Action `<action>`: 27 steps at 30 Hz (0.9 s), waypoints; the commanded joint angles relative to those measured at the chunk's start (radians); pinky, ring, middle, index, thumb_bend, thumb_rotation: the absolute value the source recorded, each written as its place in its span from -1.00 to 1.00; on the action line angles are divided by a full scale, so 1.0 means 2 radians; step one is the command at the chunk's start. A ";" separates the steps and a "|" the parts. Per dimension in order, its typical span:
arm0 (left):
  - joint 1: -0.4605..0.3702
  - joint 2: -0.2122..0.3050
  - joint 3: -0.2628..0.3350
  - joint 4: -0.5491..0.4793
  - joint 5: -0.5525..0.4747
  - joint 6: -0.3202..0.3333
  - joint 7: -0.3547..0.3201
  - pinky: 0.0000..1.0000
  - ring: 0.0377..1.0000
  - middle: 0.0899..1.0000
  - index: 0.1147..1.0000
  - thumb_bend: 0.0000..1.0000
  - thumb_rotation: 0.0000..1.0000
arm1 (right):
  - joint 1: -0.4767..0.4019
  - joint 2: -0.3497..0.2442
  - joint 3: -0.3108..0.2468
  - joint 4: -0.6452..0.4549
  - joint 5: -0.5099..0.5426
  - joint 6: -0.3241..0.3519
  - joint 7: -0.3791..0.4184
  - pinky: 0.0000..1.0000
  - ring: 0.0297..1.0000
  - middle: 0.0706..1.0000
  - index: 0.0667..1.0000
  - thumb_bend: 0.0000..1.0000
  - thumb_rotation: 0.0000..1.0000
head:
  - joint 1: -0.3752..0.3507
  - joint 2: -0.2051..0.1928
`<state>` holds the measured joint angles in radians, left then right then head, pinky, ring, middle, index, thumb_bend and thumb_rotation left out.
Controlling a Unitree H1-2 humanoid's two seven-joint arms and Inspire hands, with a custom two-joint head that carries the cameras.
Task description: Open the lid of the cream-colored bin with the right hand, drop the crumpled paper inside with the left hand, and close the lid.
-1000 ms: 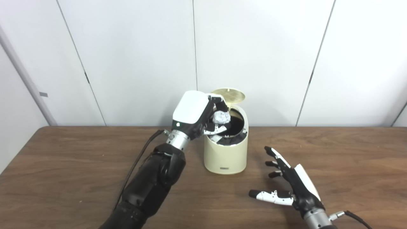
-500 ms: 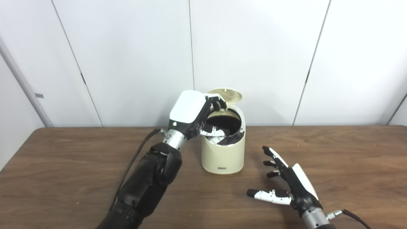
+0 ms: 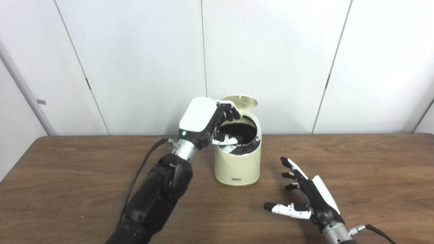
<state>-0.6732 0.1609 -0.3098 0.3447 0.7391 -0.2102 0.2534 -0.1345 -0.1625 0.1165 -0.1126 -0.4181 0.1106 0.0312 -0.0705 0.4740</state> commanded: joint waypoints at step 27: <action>0.280 -0.038 0.127 -0.201 -0.259 -0.028 -0.073 0.16 0.39 0.50 0.60 0.26 -0.33 | -0.120 -0.026 -0.016 -0.020 -0.021 -0.004 -0.006 0.45 0.68 0.77 0.75 0.49 -0.05 | 0.002 -0.001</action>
<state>-0.0949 0.0924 -0.0628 -0.0219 0.2325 -0.2231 0.1022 -0.3094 -0.1990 0.0865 -0.1324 -0.4570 0.1134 0.0169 -0.0659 0.4709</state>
